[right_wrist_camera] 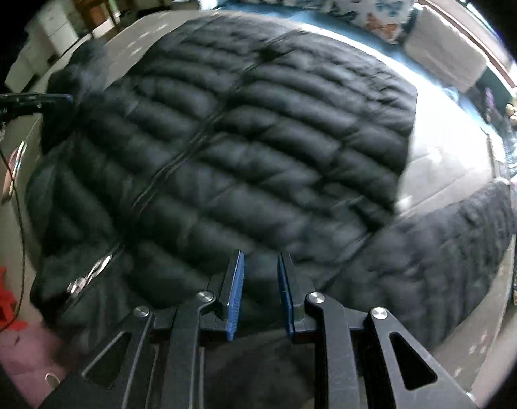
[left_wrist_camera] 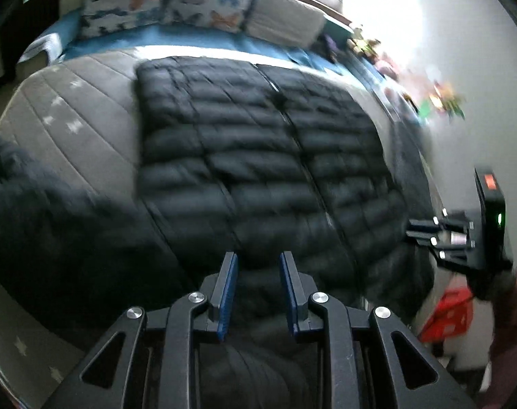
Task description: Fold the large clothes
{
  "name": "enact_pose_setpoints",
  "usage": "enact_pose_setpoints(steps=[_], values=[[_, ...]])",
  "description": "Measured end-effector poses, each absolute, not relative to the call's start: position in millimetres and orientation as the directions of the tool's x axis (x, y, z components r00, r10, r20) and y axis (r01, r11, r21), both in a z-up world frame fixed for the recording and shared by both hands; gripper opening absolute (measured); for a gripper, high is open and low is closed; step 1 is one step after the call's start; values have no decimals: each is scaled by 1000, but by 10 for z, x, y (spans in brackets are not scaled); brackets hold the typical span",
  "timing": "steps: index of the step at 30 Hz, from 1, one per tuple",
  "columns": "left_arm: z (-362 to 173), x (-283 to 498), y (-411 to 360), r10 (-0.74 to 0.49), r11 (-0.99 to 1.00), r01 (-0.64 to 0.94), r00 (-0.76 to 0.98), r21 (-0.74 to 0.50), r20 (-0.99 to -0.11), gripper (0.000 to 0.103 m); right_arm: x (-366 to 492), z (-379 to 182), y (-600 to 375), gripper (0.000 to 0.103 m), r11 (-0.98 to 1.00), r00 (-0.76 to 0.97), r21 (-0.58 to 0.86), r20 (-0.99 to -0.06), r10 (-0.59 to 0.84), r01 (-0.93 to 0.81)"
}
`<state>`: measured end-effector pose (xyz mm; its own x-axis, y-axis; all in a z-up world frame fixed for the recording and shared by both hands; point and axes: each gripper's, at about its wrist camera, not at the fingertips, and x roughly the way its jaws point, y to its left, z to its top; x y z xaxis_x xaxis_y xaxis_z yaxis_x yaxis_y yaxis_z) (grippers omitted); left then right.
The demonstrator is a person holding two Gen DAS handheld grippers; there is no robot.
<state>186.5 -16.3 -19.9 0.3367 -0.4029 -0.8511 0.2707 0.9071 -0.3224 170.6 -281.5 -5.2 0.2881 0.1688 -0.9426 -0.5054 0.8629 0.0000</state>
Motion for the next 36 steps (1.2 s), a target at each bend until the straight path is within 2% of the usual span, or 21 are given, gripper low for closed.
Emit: enact_pose_setpoints(steps=[3, 7, 10, 13, 16, 19, 20, 22, 25, 27, 29, 33, 35, 36], values=[[-480, 1407, -321, -381, 905, 317, 303, -285, -874, 28, 1446, -223, -2723, 23, 847, 267, 37, -941, 208, -531], [-748, 1030, -283, -353, 910, 341, 343, -234, -870, 28, 1094, -549, -2649, 23, 827, 310, -26, -933, 181, -562], [-719, 930, -243, -359, 909, 344, 369, -233, -857, 28, 1003, -400, -2652, 23, 832, 356, -53, -918, 178, -552], [-735, 869, -213, -358, 913, 334, 375, -235, -855, 28, 867, -139, -2660, 23, 826, 366, 53, -879, 305, -562], [-801, 911, -215, -330, 921, 334, 391, -202, -859, 28, 674, -223, -2551, 23, 793, 320, 123, -870, 375, -597], [-664, 994, -292, -314, 927, 324, 395, -189, -863, 28, 509, -573, -2404, 23, 773, 307, 53, -899, 312, -632], [-593, 992, -309, -326, 924, 325, 402, -200, -855, 28, 420, -566, -2372, 23, 758, 371, -14, -878, 303, -652], [-414, 970, -395, -369, 910, 346, 426, -228, -826, 28, 376, -460, -2369, 23, 751, 389, -43, -874, 292, -659], [-263, 953, -594, -441, 878, 391, 442, -275, -781, 28, 351, -230, -2467, 23, 773, 435, -9, -831, 348, -635], [-326, 1009, -767, -498, 847, 415, 399, -333, -770, 28, 385, -315, -2531, 24, 795, 426, 22, -835, 348, -606], [-443, 1071, -931, -506, 838, 422, 363, -347, -782, 28, 411, -526, -2566, 24, 796, 376, 71, -854, 361, -601], [-658, 1138, -1153, -524, 816, 434, 274, -382, -807, 28, 439, -324, -2805, 24, 791, 375, 170, -809, 452, -588], [-689, 1077, -1253, -503, 815, 470, 285, -338, -816, 28, 488, -141, -3061, 26, 823, 431, 206, -770, 470, -530], [-686, 1043, -1301, -480, 817, 493, 298, -297, -825, 28, 521, -72, -3233, 30, 839, 453, 230, -756, 473, -492]])
